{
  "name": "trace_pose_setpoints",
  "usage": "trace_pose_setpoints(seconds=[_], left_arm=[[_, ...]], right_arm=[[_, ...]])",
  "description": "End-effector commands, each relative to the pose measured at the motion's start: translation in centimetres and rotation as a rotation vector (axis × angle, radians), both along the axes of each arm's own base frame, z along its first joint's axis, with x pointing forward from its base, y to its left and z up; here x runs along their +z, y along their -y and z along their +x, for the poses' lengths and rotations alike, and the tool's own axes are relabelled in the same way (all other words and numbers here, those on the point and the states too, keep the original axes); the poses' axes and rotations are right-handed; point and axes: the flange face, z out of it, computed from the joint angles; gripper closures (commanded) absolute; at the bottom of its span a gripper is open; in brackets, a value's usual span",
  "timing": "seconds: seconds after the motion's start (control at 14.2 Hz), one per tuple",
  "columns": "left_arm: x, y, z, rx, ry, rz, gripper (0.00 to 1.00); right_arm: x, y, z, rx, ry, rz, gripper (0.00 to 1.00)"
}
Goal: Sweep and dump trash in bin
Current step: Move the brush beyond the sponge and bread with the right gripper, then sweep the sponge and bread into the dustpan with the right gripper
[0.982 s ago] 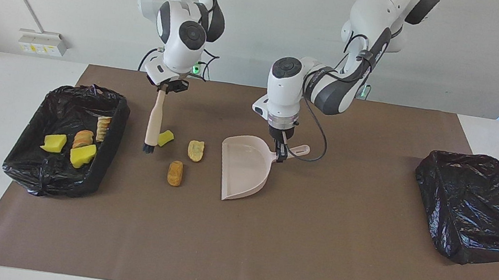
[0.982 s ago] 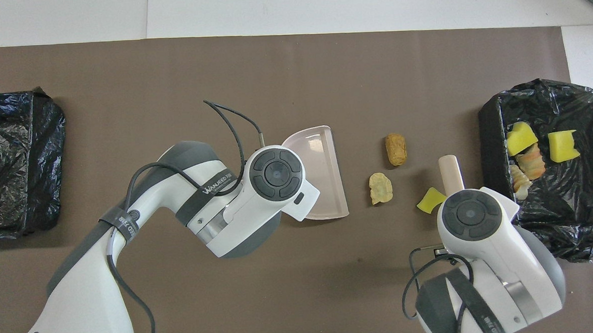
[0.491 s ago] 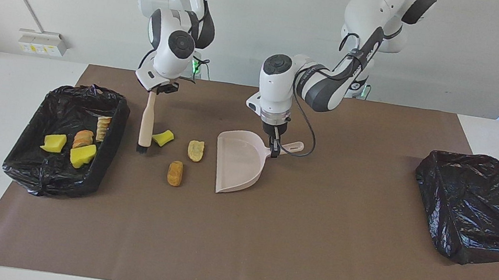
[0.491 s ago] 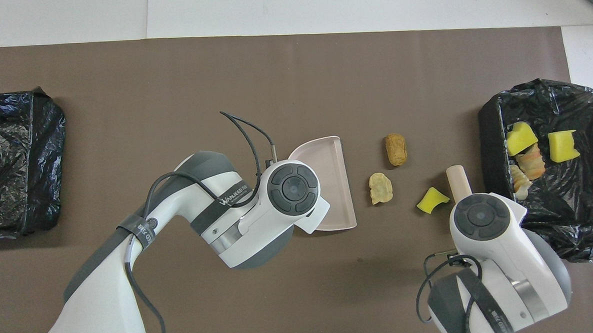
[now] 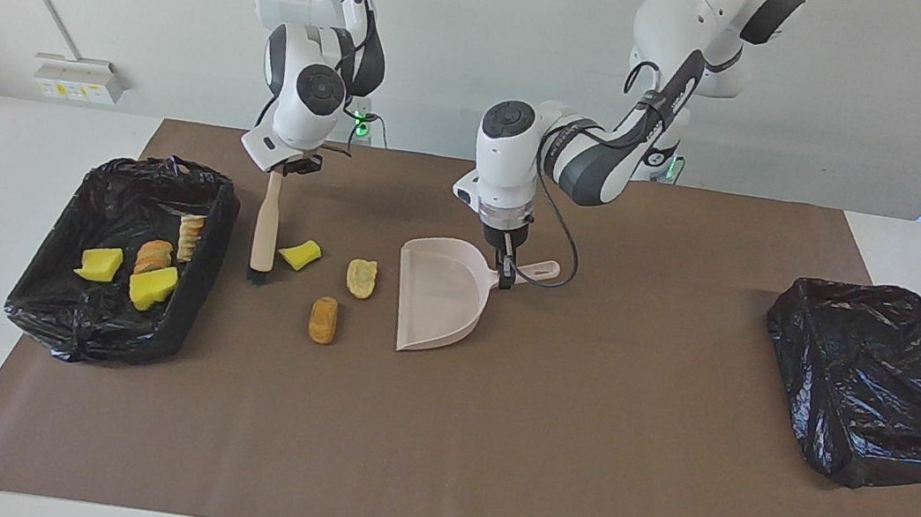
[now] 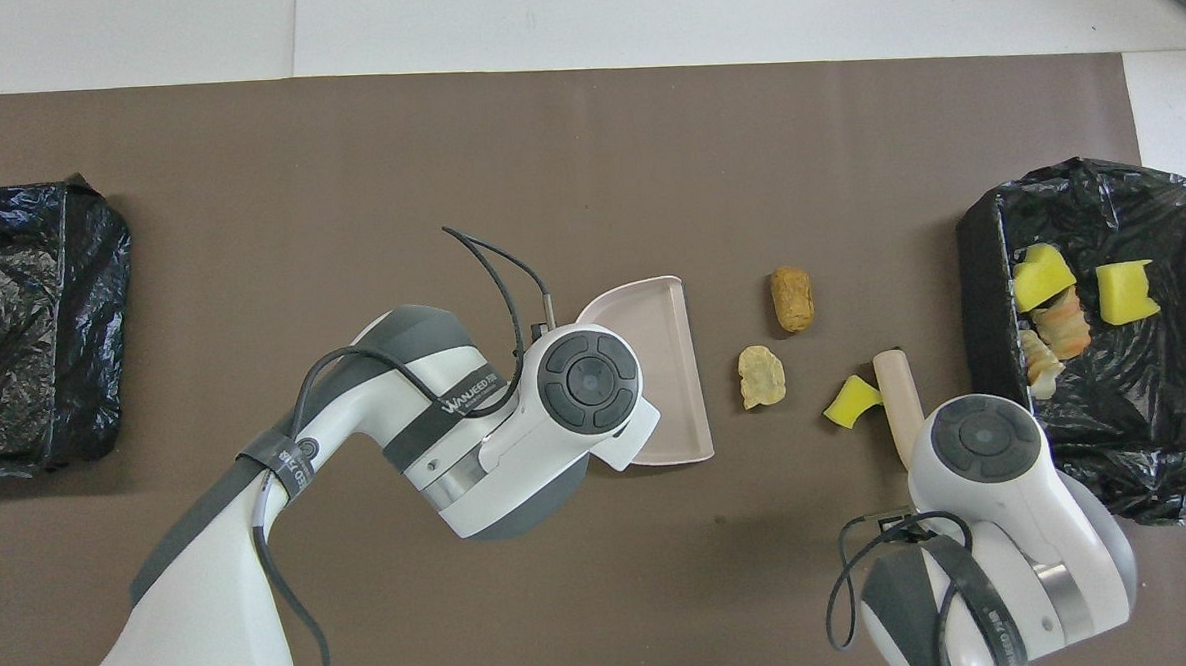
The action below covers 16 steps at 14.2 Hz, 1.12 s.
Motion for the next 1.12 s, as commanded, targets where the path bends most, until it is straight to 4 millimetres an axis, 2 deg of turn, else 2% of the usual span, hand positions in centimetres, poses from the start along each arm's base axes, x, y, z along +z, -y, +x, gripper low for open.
trace_pose_setpoints(seconds=[0.0,0.14,0.21,0.28,0.42,0.56,0.84,1.05], left_arm=[[0.2,-0.7,-0.9,-0.01,0.028,0.062,1.0],[0.4,-0.8,-1.2,-0.017,0.033,0.081,1.0],[0.4,-0.9,-1.2,-0.016,0.032,0.082,1.0],[0.4,-0.6,-1.2,-0.021,0.036,0.075,1.0],[0.5,-0.5,-1.2,-0.023,0.039,0.071,1.0],[0.4,-0.5,-1.2,-0.023,0.038,0.07,1.0],[0.4,-0.5,-1.2,-0.023,0.039,0.071,1.0],[0.4,-0.5,-1.2,-0.021,0.04,0.066,1.0]], right_arm=[[-1.7,-1.1,0.2,-0.039,-0.034,0.122,1.0],[-2.3,-2.8,1.0,-0.102,-0.033,0.217,1.0],[-2.5,-5.1,1.3,-0.103,-0.044,0.255,1.0],[-2.3,-6.6,1.8,-0.109,-0.046,0.285,1.0],[-2.3,-7.9,2.9,-0.155,-0.053,0.347,1.0],[-1.9,-10.2,2.7,-0.161,-0.05,0.398,1.0],[-0.9,-13.8,2.6,-0.271,-0.078,0.554,1.0],[0.3,-14.8,2.9,-0.306,-0.091,0.61,1.0]])
